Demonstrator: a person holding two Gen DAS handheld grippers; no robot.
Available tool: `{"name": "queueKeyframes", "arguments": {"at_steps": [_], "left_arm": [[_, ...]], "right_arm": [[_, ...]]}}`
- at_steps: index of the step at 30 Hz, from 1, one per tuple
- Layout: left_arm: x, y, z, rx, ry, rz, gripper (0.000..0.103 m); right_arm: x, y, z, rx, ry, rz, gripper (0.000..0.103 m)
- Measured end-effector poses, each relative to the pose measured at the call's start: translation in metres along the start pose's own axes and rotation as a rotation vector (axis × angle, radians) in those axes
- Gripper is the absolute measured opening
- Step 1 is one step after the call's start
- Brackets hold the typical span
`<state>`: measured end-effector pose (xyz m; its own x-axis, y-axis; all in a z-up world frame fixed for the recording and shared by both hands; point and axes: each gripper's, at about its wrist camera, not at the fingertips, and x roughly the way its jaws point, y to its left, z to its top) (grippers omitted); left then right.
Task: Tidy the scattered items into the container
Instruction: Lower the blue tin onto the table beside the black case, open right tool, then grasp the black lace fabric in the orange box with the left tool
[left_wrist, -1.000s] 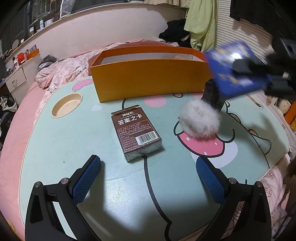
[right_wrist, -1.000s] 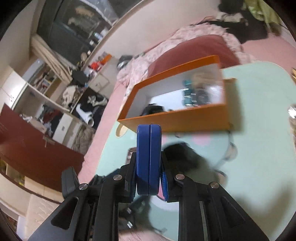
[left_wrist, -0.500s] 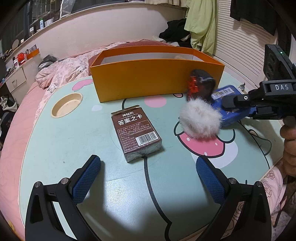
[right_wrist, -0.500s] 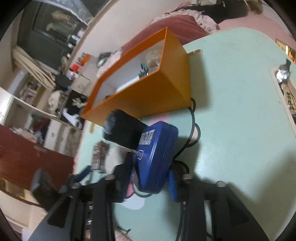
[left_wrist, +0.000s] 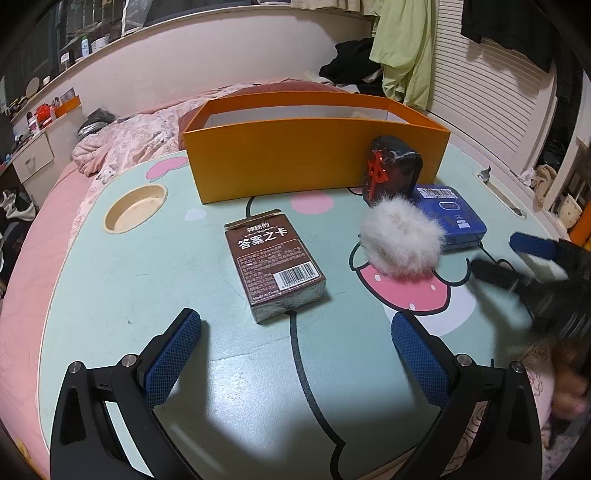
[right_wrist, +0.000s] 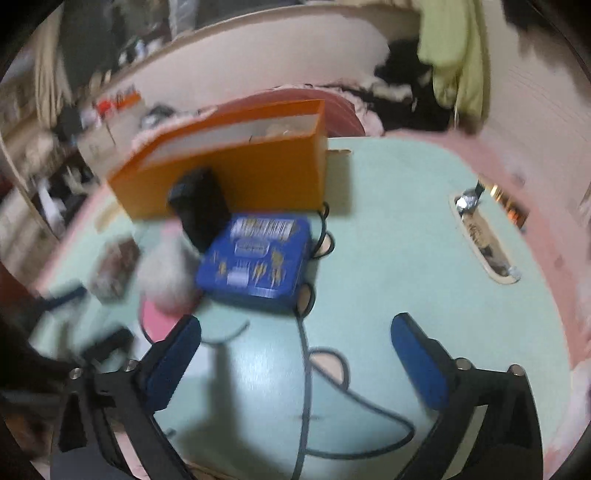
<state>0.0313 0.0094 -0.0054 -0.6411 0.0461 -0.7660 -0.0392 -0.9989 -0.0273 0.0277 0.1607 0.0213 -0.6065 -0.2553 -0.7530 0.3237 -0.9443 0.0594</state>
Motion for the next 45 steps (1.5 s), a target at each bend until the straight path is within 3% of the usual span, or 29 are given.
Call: {"name": "queueKeyframes", "arguments": {"at_steps": [1, 14, 18, 21, 23, 26, 30, 37, 39, 43, 44, 45], "left_arm": [[-0.001, 0.002, 0.000, -0.009, -0.003, -0.017, 0.103], [-0.018, 0.021, 0.020, -0.078, -0.039, -0.083, 0.103], [-0.028, 0.034, 0.051, -0.091, -0.085, -0.086, 0.103], [-0.024, 0.041, 0.088, -0.086, -0.068, -0.110, 0.102], [-0.020, 0.042, 0.113, -0.073, -0.058, -0.111, 0.092], [0.003, 0.036, 0.151, -0.038, 0.043, -0.119, 0.079], [0.046, 0.028, 0.177, -0.033, 0.235, -0.142, 0.078], [0.111, 0.024, 0.187, -0.035, 0.460, -0.048, 0.078], [0.119, 0.019, 0.186, 0.016, 0.458, 0.023, 0.077], [0.122, 0.007, 0.183, 0.099, 0.435, 0.104, 0.059], [0.121, 0.004, 0.184, 0.117, 0.426, 0.105, 0.051], [0.119, 0.003, 0.183, 0.122, 0.423, 0.098, 0.051]], "right_arm": [[0.004, 0.009, -0.003, -0.054, 0.010, -0.052, 0.103], [0.004, 0.009, -0.008, -0.058, 0.012, -0.026, 0.103], [0.004, 0.008, -0.009, -0.058, 0.011, -0.025, 0.103], [0.004, 0.008, -0.008, -0.058, 0.011, -0.026, 0.103], [0.004, 0.008, -0.009, -0.058, 0.011, -0.025, 0.103], [0.004, 0.008, -0.009, -0.058, 0.011, -0.026, 0.103], [0.004, 0.008, -0.009, -0.058, 0.011, -0.025, 0.103], [0.004, 0.007, -0.010, -0.058, 0.011, -0.025, 0.103], [0.004, 0.008, -0.010, -0.060, 0.010, -0.026, 0.103], [0.004, 0.012, -0.004, -0.060, 0.009, -0.027, 0.103], [0.004, 0.012, -0.004, -0.060, 0.009, -0.026, 0.103], [0.004, 0.012, -0.004, -0.060, 0.009, -0.026, 0.103]]}}
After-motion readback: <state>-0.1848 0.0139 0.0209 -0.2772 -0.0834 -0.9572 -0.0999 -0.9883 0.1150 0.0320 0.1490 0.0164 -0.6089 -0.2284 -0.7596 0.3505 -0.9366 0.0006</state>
